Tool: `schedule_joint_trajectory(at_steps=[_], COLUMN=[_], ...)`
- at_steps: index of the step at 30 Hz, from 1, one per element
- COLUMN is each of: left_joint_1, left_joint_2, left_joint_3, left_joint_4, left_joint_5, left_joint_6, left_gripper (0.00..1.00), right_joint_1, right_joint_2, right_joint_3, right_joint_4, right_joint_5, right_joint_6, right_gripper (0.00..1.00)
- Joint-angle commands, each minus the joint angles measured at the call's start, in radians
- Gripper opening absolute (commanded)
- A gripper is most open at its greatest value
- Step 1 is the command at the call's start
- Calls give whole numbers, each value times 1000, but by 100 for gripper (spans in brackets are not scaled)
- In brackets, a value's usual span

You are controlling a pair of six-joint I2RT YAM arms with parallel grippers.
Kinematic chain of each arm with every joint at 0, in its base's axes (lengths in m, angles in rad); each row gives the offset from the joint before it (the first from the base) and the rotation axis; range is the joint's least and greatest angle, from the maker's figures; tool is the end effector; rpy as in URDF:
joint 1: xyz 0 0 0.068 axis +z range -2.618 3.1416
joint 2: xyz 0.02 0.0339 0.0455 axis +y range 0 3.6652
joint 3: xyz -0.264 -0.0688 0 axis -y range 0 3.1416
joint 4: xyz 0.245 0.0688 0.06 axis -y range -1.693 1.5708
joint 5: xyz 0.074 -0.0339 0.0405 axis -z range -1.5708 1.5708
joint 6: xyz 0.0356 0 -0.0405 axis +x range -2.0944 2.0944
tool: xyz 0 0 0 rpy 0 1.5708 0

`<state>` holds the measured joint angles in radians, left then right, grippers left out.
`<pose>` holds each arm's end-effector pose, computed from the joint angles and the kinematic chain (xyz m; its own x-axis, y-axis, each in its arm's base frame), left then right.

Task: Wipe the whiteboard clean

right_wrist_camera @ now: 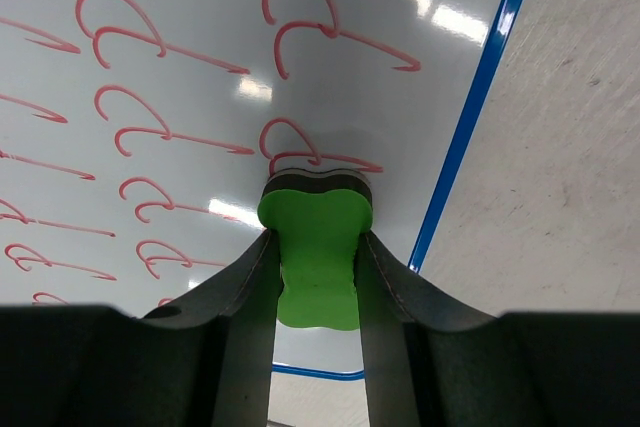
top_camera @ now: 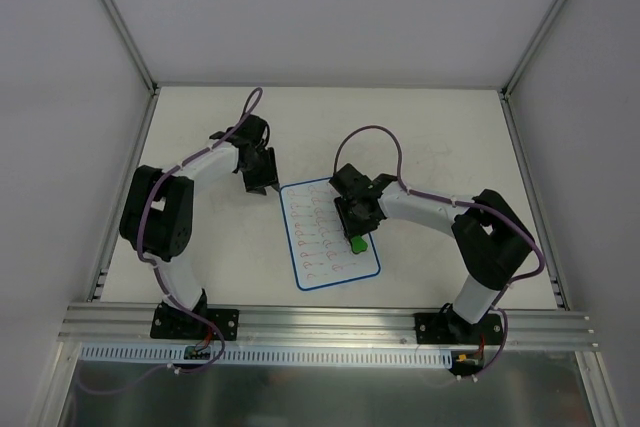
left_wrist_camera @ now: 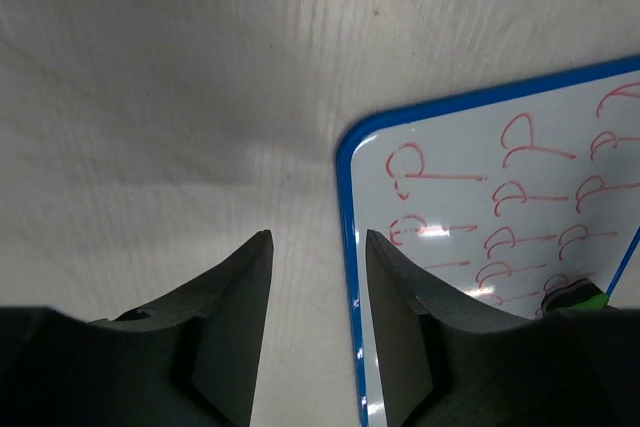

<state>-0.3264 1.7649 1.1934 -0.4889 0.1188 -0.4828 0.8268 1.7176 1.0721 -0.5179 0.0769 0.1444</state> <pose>0.3424 -0.1203 0.1951 -0.9053 -0.1802 -0.3847 -0.0531 0.9465 -0.3184 0.2281 0.2437 0.1747 -0.7179 -0.5681 -0.4022 -0.6161 0.7876 -0.0128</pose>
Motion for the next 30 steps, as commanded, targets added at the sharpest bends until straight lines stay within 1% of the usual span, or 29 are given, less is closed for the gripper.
schedule_joint_trajectory(at_steps=[1, 6, 16, 20, 21, 22, 24, 27, 29, 30], left_joint_1=[-3, -28, -39, -43, -43, -43, -43, -45, -45, -46], left_joint_2=[48, 126, 182, 185, 185, 186, 186, 183, 176, 173], left_joint_3=[64, 115, 117, 100, 95, 92, 83, 66, 57, 48], left_joint_4=[-4, -4, -4, -4, -4, -4, -4, -5, -1, -2], left_joint_5=[-10, -27, -50, -65, -70, -70, -68, -68, -65, -62], left_joint_6=[-11, -14, -20, -22, -22, -19, -20, -22, -30, -33], left_gripper=[41, 35, 27, 15, 9, 5, 0, 0, 0, 0], right_joint_1=[-2, 0, 0, 0, 0, 1, 3, 3, 5, 6], right_joint_2=[-3, 8, 5, -13, -22, -26, -29, -9, 36, 52], right_joint_3=[5, 9, 15, 29, 35, 45, 83, 164, 219, 283], right_joint_4=[-79, -77, -77, -77, -79, -79, -77, -77, -76, -77], right_joint_5=[-19, -25, -29, -32, -31, -29, -17, -3, 0, 0], right_joint_6=[-29, -31, -34, -29, -29, -29, -31, -29, -22, -10], right_gripper=[11, 11, 11, 11, 11, 11, 11, 11, 11, 11])
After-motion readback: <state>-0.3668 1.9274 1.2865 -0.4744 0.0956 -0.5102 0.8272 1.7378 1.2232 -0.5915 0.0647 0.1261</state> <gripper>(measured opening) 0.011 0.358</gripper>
